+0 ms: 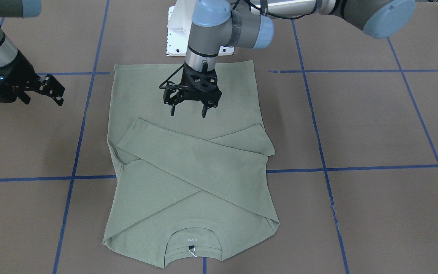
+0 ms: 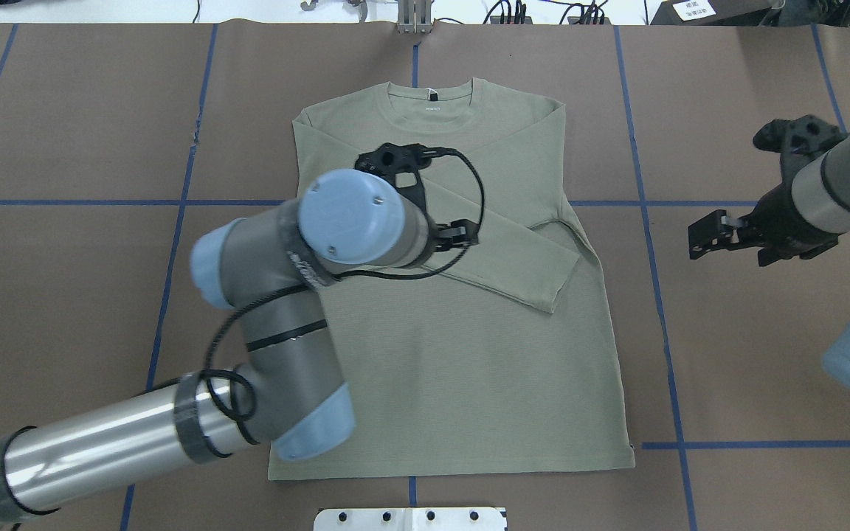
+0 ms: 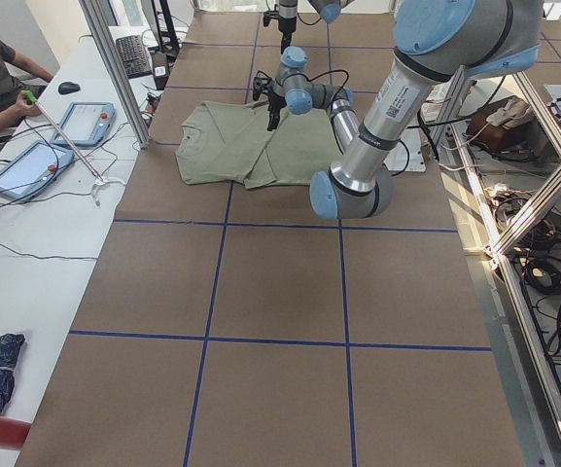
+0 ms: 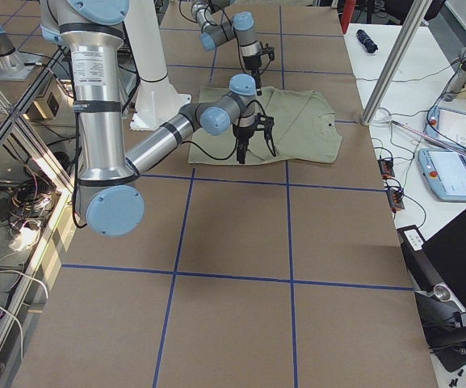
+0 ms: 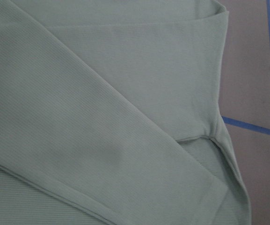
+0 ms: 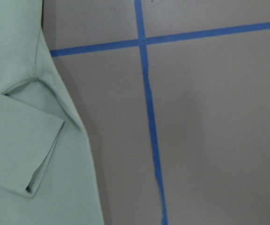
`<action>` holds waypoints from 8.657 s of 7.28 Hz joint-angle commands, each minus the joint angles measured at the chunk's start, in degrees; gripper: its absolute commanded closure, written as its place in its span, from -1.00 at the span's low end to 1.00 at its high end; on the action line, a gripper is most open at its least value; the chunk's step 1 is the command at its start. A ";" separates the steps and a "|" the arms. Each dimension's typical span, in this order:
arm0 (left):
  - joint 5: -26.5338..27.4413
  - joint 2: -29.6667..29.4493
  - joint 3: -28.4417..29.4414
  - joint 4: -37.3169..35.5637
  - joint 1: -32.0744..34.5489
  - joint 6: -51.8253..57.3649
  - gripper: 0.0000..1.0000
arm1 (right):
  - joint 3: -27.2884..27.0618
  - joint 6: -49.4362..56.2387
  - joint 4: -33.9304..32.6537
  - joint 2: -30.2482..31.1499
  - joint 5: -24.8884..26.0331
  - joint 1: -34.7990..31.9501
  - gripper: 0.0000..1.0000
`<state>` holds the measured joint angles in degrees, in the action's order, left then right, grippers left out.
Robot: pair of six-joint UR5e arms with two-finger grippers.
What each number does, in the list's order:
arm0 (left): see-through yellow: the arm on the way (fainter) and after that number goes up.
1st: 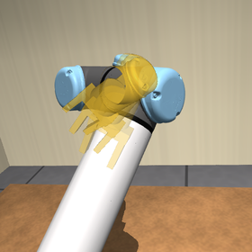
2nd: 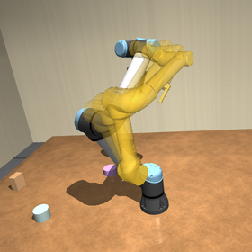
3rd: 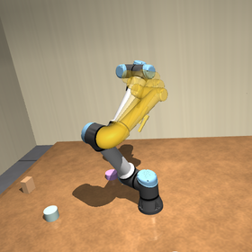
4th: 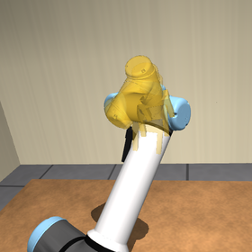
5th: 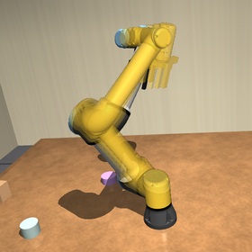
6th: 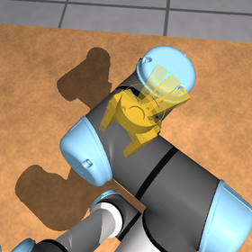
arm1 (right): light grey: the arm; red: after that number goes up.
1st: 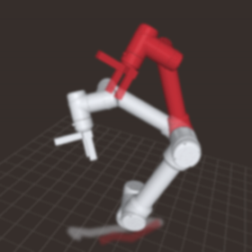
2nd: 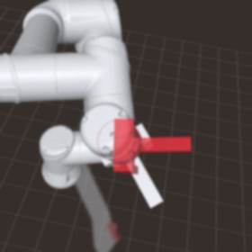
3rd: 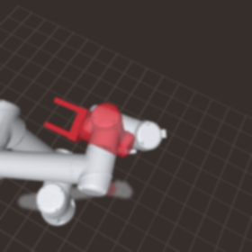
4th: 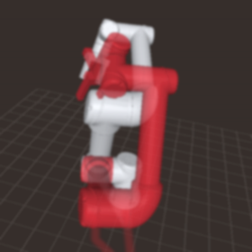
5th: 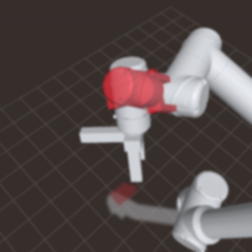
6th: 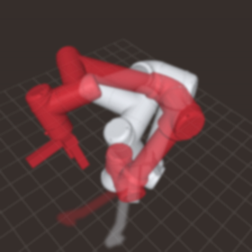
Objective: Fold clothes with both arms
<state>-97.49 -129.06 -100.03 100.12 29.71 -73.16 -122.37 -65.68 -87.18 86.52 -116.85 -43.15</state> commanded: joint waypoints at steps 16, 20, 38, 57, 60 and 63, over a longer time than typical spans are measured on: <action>-3.05 21.57 -21.17 -4.49 5.27 13.75 -0.99 | 3.54 -26.87 12.30 4.45 18.42 31.64 -0.81; -3.14 21.48 -21.08 -4.49 5.27 13.75 -0.99 | 3.37 -26.87 12.30 5.24 17.72 31.72 -0.28; 1.69 21.92 -14.67 -4.41 -21.27 -22.11 -0.88 | -2.87 -27.13 12.47 4.27 17.80 28.82 1.00; 1.25 27.79 -24.83 -5.46 -21.97 -22.56 1.00 | -9.79 -27.04 12.30 9.53 10.34 24.43 1.00; 1.43 27.46 -35.63 -14.74 -28.80 -22.46 1.00 | -15.68 -27.04 12.21 13.49 2.54 24.43 1.00; 1.08 27.54 -44.97 -23.63 -32.95 -22.90 1.00 | -22.11 -27.13 12.21 16.31 -9.33 24.08 1.00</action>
<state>-96.26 -101.58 -141.59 80.14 -1.82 -95.97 -142.07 -92.80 -74.96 101.83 -121.63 -18.90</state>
